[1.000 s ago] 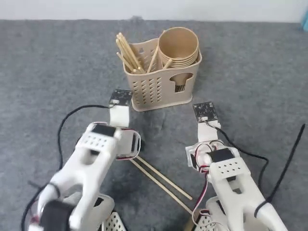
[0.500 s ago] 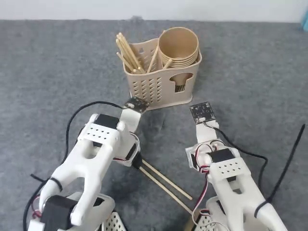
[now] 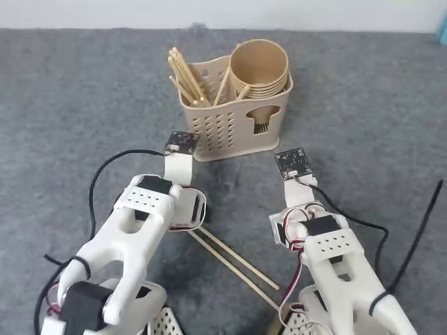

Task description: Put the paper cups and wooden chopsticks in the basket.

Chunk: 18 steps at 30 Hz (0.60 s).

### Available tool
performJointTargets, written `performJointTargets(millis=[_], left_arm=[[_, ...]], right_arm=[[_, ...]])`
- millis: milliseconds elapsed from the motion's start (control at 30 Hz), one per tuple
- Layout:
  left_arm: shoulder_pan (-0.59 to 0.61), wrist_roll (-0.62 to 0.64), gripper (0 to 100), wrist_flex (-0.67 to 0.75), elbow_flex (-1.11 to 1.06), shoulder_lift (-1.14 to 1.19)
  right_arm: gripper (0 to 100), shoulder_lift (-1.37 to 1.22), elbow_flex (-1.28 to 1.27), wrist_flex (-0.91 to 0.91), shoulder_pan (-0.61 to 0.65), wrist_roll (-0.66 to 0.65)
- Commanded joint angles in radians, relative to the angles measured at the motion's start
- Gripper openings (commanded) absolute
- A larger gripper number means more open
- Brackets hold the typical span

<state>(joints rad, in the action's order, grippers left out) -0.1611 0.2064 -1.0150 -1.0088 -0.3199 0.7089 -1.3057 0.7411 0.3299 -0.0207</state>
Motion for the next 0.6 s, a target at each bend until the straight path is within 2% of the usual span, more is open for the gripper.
performJointTargets(millis=[0,233,400,567], left_arm=[[0.063,0.025,24,-0.014,0.005,-0.002],[0.115,0.031,24,-0.100,0.004,-0.003],[0.107,0.041,24,-0.005,-0.008,0.002],[0.061,0.160,24,0.015,-0.007,0.002]], right_arm=[[7.2,0.027,0.003,0.010,-0.010,-0.058],[7.1,0.027,0.005,0.015,-0.010,-0.101],[7.2,0.027,0.005,0.015,-0.008,-0.101],[7.2,0.027,0.005,0.015,-0.008,-0.101]])
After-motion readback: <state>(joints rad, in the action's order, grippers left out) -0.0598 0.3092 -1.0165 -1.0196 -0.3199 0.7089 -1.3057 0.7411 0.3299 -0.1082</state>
